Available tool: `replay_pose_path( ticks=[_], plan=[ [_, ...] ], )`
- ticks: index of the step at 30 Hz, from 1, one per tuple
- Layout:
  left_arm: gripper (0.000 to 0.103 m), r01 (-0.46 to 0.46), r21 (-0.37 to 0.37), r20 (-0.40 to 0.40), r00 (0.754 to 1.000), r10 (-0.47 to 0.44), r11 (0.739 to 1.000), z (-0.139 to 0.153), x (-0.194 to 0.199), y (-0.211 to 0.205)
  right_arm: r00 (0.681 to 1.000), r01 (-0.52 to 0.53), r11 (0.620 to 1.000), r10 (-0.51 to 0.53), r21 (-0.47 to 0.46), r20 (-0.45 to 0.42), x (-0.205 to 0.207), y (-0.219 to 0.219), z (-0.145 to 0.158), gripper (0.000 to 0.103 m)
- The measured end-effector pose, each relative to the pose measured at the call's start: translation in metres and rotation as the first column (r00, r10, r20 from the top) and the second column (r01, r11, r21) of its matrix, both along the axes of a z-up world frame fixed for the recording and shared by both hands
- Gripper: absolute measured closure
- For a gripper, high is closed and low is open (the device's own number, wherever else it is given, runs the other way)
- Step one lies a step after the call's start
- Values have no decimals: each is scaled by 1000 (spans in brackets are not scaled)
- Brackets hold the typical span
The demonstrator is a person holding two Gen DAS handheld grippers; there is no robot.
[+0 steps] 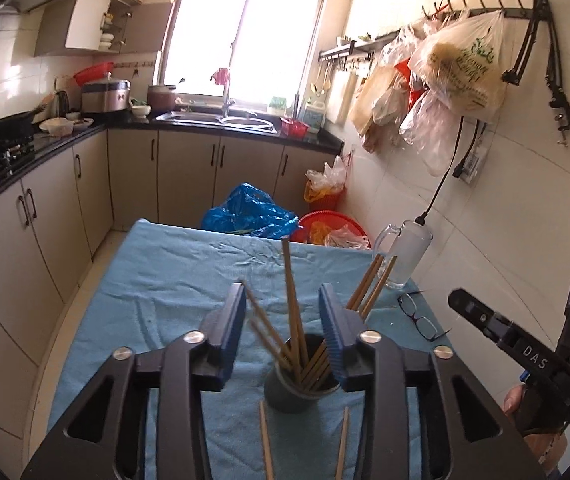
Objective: Organize utensils
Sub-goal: 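Move both open tools back toward the last chopsticks on the towel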
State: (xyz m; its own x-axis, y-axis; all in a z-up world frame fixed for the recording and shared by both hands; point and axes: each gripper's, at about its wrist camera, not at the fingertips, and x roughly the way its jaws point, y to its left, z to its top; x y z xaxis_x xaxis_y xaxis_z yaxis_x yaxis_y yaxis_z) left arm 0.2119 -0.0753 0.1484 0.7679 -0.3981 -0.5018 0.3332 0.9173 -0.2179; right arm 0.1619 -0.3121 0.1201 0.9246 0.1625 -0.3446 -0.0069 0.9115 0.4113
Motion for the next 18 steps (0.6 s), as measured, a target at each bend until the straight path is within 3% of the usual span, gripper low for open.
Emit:
replay_pose_path(
  ticks=[4, 8, 14, 18],
  plan=[
    [64, -12, 19, -24, 1000, 12, 1000, -23, -25, 19, 999, 7, 1000, -7, 13, -52, -22, -2, -24, 67],
    [63, -25, 40, -132, 991, 30, 999, -73, -44, 37, 989, -1, 999, 9, 49, -150, -35, -3, -69, 67],
    [63, -22, 103, -352, 934, 58, 994, -165, -62, 53, 953, -5, 991, 45, 133, -300, -41, -8, -130, 67],
    [63, -4, 95, -395, 918, 41, 995, -182, -72, 56, 935, -6, 986, 64, 166, -348, -42, -6, -148, 67]
  ],
)
